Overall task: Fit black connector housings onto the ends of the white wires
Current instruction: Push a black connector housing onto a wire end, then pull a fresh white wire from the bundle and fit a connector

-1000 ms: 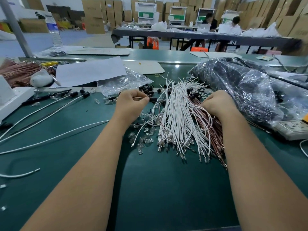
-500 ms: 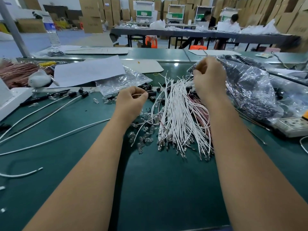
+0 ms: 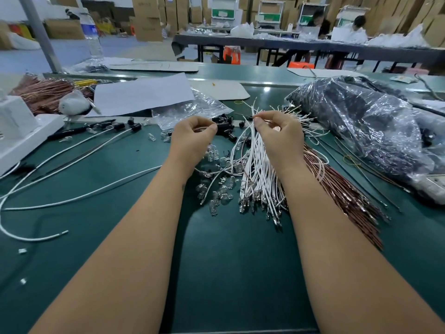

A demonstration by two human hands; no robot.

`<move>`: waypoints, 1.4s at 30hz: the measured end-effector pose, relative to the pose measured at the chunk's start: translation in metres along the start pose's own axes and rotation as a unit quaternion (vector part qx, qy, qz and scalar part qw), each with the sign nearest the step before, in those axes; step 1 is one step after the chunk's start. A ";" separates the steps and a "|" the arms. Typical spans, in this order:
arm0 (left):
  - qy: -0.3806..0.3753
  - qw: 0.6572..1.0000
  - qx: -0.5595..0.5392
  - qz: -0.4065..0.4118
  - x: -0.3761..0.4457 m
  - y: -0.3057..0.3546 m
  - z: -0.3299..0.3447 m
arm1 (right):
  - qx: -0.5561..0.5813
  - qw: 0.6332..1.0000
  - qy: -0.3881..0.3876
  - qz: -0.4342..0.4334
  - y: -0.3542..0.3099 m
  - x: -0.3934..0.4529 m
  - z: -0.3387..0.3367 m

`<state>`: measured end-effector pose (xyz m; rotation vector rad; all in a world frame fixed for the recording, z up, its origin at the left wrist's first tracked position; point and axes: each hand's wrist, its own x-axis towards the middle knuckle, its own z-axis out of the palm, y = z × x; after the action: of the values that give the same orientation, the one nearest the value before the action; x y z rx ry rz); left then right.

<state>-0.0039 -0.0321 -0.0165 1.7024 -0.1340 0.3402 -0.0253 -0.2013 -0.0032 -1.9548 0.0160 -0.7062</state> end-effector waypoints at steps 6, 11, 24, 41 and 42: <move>0.002 0.999 -0.028 -0.015 0.001 -0.001 -0.007 | -0.039 0.999 -0.025 -0.020 0.000 -0.005 0.003; -0.018 0.999 -0.030 -0.007 0.001 0.001 -0.009 | -0.053 0.998 -0.038 -0.026 -0.002 -0.004 0.002; -0.075 0.997 -0.007 0.019 -0.002 -0.001 -0.008 | -0.068 0.988 -0.108 -0.081 -0.002 -0.007 0.006; -0.064 0.997 -0.028 0.031 -0.003 0.002 -0.007 | -0.022 0.991 -0.102 -0.089 0.001 -0.008 0.009; -0.071 0.996 -0.028 0.036 -0.004 0.003 -0.006 | -0.017 0.990 -0.110 -0.088 0.000 -0.008 0.010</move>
<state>-0.0089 -0.0276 -0.0141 1.6693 -0.3062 0.2661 -0.0271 -0.1905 -0.0104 -2.0743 -0.2829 -0.6030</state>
